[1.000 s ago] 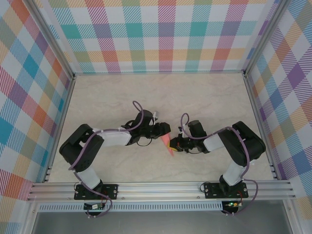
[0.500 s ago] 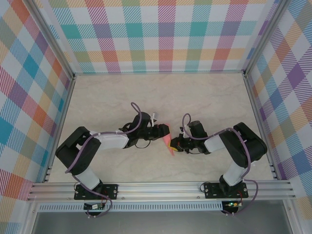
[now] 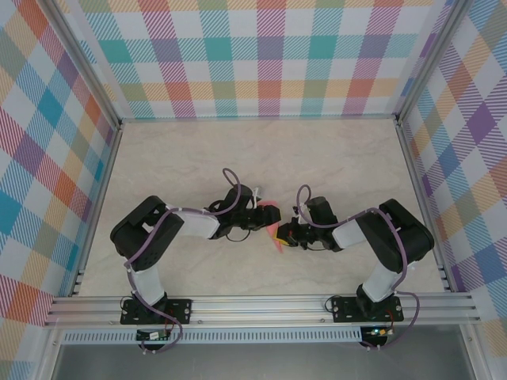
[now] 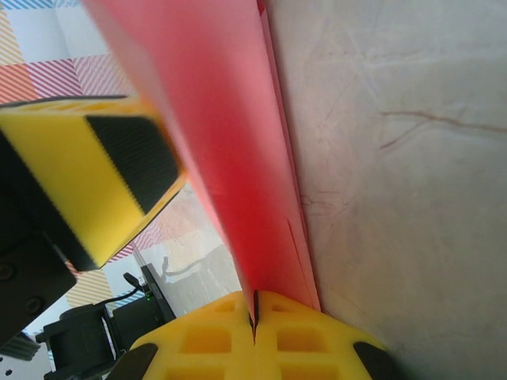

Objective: Fold a paper plane with a square sheet of paper (pick it up from the middle)
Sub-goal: Fold the wing for the fifth time at the center of the table.

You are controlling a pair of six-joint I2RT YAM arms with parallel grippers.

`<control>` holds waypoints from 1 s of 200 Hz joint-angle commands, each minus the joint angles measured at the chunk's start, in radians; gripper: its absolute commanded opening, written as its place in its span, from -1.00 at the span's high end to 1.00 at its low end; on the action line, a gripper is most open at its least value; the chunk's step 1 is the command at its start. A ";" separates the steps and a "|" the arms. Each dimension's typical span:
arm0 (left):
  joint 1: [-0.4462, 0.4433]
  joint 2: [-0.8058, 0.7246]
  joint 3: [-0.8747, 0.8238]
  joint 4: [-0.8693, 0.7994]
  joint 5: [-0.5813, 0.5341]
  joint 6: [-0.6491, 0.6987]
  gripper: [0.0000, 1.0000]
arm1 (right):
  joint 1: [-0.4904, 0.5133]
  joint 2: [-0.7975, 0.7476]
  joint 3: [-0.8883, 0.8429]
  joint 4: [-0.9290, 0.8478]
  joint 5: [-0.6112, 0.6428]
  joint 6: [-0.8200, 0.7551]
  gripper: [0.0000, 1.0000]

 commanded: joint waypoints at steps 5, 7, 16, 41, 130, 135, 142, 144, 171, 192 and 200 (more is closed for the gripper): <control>-0.010 0.058 0.031 0.026 0.003 0.016 -0.02 | -0.007 0.014 -0.042 -0.120 0.072 0.013 0.93; -0.009 0.060 0.031 0.025 0.003 0.016 -0.02 | -0.007 0.012 -0.042 -0.120 0.072 0.014 0.93; -0.011 0.080 0.035 0.022 0.008 0.016 -0.02 | -0.007 0.012 -0.043 -0.120 0.072 0.012 0.92; -0.011 0.090 0.017 0.018 -0.006 0.008 -0.01 | -0.007 -0.003 -0.038 -0.148 0.077 0.005 0.87; -0.010 0.088 0.018 -0.033 -0.011 0.027 0.00 | -0.006 -0.181 0.019 -0.350 0.017 -0.099 0.57; -0.011 0.088 0.018 -0.032 -0.012 0.027 0.00 | -0.003 -0.178 0.023 -0.349 0.005 -0.104 0.58; -0.010 0.088 0.018 -0.032 -0.012 0.028 0.00 | -0.003 -0.173 0.028 -0.353 -0.006 -0.110 0.58; -0.011 0.088 0.018 -0.032 -0.012 0.028 0.00 | -0.003 -0.172 0.028 -0.353 -0.008 -0.110 0.58; -0.011 0.088 0.022 -0.038 -0.007 0.028 0.00 | 0.008 -0.165 0.038 -0.348 -0.033 -0.117 0.60; -0.010 0.090 0.024 -0.040 -0.005 0.027 0.00 | 0.013 -0.165 0.051 -0.372 -0.028 -0.135 0.64; -0.011 0.091 0.024 -0.040 -0.004 0.026 0.00 | 0.015 -0.159 0.059 -0.386 -0.033 -0.145 0.66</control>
